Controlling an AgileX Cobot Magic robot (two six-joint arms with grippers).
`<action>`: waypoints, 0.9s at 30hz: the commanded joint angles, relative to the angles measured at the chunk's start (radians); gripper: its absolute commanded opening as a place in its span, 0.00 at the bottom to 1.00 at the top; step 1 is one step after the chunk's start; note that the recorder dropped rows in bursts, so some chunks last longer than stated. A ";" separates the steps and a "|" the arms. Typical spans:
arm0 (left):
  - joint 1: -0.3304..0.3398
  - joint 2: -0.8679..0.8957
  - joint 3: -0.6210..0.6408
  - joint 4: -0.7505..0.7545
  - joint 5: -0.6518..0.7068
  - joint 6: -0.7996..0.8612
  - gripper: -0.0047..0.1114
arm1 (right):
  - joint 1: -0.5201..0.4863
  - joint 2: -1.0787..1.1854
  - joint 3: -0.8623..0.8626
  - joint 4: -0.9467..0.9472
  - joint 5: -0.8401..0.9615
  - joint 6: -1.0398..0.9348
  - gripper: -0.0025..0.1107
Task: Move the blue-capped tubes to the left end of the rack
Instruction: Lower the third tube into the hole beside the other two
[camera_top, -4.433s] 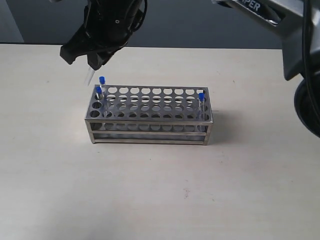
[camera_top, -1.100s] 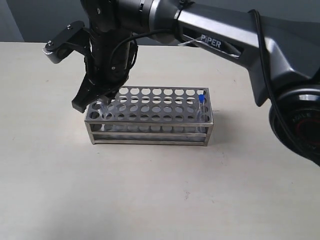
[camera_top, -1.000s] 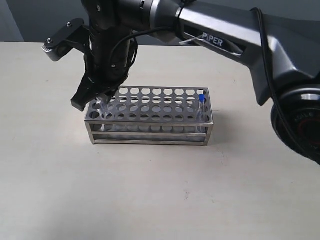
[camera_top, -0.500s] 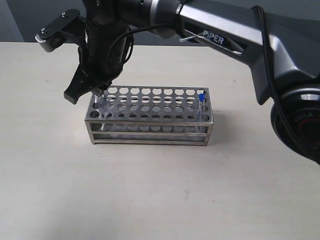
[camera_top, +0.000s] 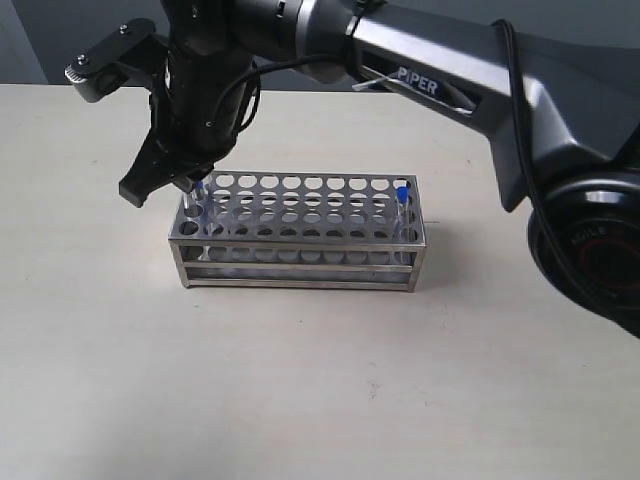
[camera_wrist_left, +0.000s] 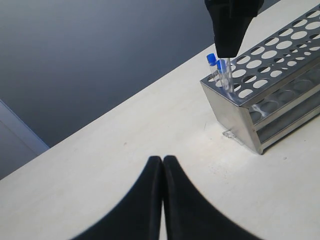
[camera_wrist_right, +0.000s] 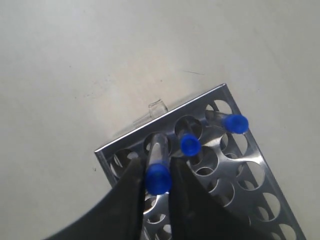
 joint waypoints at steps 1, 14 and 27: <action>-0.004 0.003 -0.005 -0.016 -0.005 -0.005 0.05 | -0.004 0.014 0.004 -0.051 0.005 0.003 0.02; -0.004 0.003 -0.005 -0.014 -0.007 -0.005 0.05 | -0.002 -0.007 0.004 -0.049 -0.049 -0.010 0.02; -0.004 0.003 -0.005 -0.014 -0.007 -0.005 0.05 | -0.002 -0.007 0.006 0.017 -0.090 -0.030 0.02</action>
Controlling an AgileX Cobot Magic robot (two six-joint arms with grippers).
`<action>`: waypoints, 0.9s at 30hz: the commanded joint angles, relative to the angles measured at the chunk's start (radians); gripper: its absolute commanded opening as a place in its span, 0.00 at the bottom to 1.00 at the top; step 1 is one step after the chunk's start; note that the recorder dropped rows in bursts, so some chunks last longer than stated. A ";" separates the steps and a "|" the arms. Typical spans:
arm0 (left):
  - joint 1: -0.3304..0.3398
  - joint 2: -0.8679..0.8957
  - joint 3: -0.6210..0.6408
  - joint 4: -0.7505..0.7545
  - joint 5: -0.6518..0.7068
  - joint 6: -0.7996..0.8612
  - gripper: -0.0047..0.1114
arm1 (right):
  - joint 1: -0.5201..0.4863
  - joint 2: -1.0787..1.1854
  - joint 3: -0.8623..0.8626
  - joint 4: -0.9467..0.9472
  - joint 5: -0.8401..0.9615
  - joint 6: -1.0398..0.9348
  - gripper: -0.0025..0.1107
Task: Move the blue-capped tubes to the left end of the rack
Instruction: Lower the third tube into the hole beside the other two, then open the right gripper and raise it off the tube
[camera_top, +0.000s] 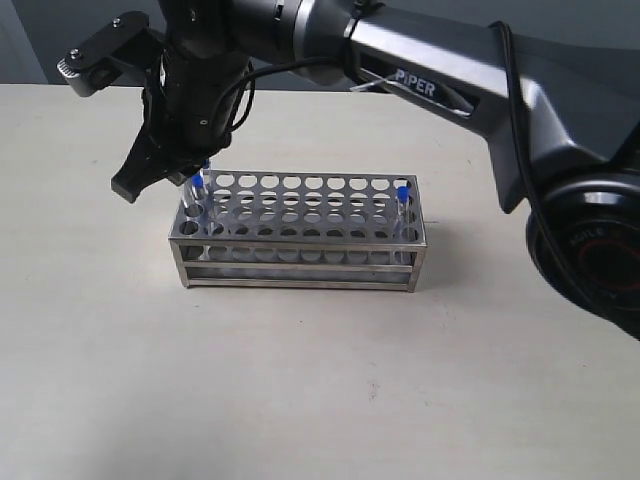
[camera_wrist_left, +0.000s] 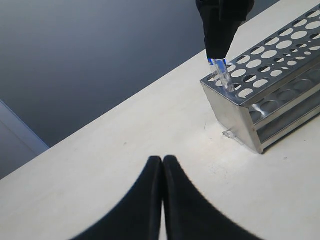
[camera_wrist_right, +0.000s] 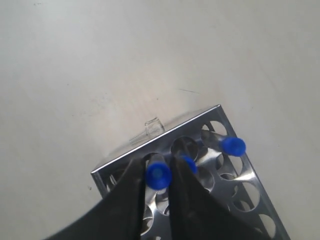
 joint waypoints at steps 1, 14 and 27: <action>-0.004 0.003 -0.005 -0.014 -0.007 -0.005 0.05 | -0.002 0.003 0.004 0.029 -0.027 -0.018 0.02; -0.004 0.003 -0.005 -0.014 -0.007 -0.005 0.05 | -0.002 0.038 0.006 0.035 0.011 -0.008 0.02; -0.004 0.003 -0.005 -0.018 -0.005 -0.005 0.05 | -0.004 0.038 0.001 0.055 0.054 0.020 0.41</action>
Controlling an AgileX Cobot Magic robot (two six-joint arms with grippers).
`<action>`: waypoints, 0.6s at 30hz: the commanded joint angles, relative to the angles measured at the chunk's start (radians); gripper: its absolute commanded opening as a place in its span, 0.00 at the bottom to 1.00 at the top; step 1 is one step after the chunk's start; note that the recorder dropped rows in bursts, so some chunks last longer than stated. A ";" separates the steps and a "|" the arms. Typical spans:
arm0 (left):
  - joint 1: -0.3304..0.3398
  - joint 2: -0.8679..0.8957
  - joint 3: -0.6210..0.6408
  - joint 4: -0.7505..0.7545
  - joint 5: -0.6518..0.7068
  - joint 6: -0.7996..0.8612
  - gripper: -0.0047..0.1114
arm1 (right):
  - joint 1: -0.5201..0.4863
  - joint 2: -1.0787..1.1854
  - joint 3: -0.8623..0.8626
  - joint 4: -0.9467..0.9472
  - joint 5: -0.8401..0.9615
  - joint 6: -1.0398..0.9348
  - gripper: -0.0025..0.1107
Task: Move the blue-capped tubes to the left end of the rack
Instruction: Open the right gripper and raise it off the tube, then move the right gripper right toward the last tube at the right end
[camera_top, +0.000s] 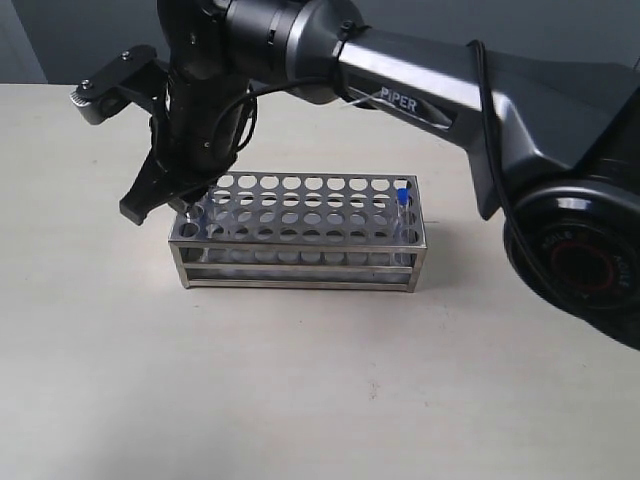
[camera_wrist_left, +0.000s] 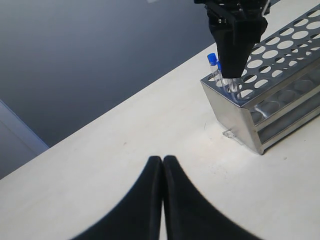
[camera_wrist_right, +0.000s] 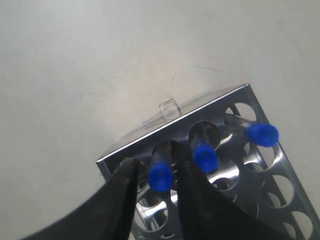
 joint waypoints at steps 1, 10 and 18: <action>-0.004 0.003 -0.005 -0.018 -0.005 -0.005 0.05 | -0.004 0.001 -0.005 0.005 0.019 0.034 0.42; -0.004 0.003 -0.005 -0.018 -0.005 -0.005 0.05 | -0.004 -0.086 -0.013 -0.049 0.039 0.093 0.42; -0.004 0.003 -0.005 -0.014 -0.005 -0.005 0.05 | -0.067 -0.184 -0.013 -0.278 0.154 0.255 0.42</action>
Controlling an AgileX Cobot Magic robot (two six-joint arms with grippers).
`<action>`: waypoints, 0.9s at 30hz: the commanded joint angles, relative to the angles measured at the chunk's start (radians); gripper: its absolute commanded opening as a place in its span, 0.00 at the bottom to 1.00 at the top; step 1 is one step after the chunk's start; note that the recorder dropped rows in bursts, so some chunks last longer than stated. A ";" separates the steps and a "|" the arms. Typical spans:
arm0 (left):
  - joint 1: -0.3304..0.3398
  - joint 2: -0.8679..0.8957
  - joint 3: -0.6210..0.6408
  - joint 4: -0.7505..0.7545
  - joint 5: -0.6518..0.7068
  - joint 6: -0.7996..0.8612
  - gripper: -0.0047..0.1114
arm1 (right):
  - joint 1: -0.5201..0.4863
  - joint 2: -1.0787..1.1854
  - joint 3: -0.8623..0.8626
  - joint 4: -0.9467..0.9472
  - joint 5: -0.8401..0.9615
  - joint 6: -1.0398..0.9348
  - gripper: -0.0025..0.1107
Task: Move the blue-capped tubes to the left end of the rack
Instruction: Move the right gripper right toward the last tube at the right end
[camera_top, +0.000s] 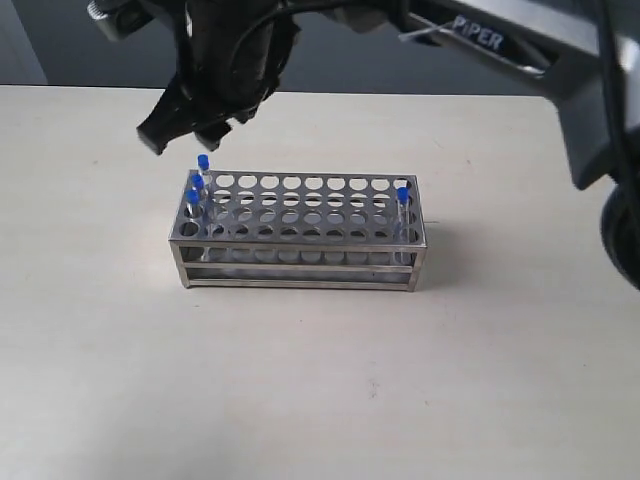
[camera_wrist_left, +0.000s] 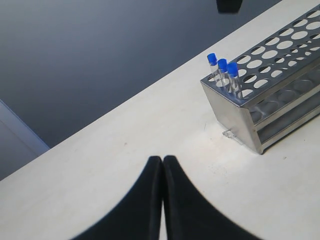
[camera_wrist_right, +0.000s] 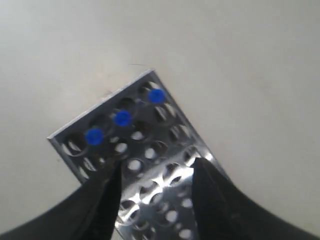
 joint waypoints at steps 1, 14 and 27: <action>-0.004 0.003 -0.005 -0.014 -0.005 -0.005 0.05 | -0.069 -0.052 -0.006 -0.043 0.055 0.059 0.42; -0.004 0.003 -0.005 -0.012 -0.007 -0.005 0.05 | -0.230 -0.229 0.404 0.078 0.055 0.088 0.42; -0.004 0.003 -0.005 -0.012 -0.007 -0.005 0.05 | -0.268 -0.227 0.516 0.011 0.055 0.113 0.42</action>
